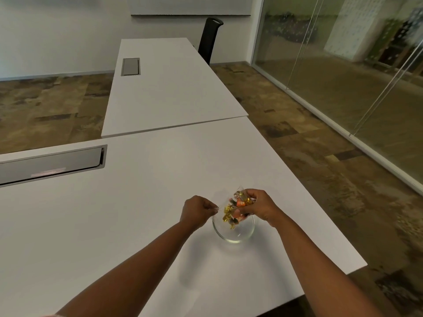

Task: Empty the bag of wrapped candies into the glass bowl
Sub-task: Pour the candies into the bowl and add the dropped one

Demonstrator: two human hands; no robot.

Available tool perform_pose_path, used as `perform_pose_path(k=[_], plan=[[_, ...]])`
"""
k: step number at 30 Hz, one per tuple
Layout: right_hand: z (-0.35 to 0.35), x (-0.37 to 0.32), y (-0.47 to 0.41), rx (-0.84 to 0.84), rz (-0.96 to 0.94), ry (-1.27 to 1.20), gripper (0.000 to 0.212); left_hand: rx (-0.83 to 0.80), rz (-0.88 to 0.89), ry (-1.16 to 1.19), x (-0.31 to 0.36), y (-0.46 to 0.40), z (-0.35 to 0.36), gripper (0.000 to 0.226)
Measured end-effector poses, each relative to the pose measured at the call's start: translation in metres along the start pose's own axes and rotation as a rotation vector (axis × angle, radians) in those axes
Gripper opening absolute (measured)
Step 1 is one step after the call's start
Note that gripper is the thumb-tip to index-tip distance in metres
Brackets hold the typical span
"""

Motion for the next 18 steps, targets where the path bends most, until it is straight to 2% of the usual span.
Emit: perform_pose_path(k=[4,11,18], plan=[[0.000,-0.002,0.001,0.042,0.009,0.052,0.051,0.015,0.004,-0.003,-0.003,0.000,0.002,0.020],[0.000,-0.006,0.002,0.066,-0.012,0.103,0.052,0.014,0.031,0.019,-0.007,-0.001,0.003,0.018],[-0.002,-0.012,0.002,0.080,-0.049,0.178,0.041,0.003,0.048,0.012,-0.006,-0.003,0.004,0.018]])
Point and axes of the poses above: each hand's wrist, its own y-axis away from the middle knuckle, its own z-axis out of the palm, x = y × z, the point moved 1 cm from there along -y, towards the middle knuckle, and after that the axes turned 10 degrees about z, right-handed, at the moved point
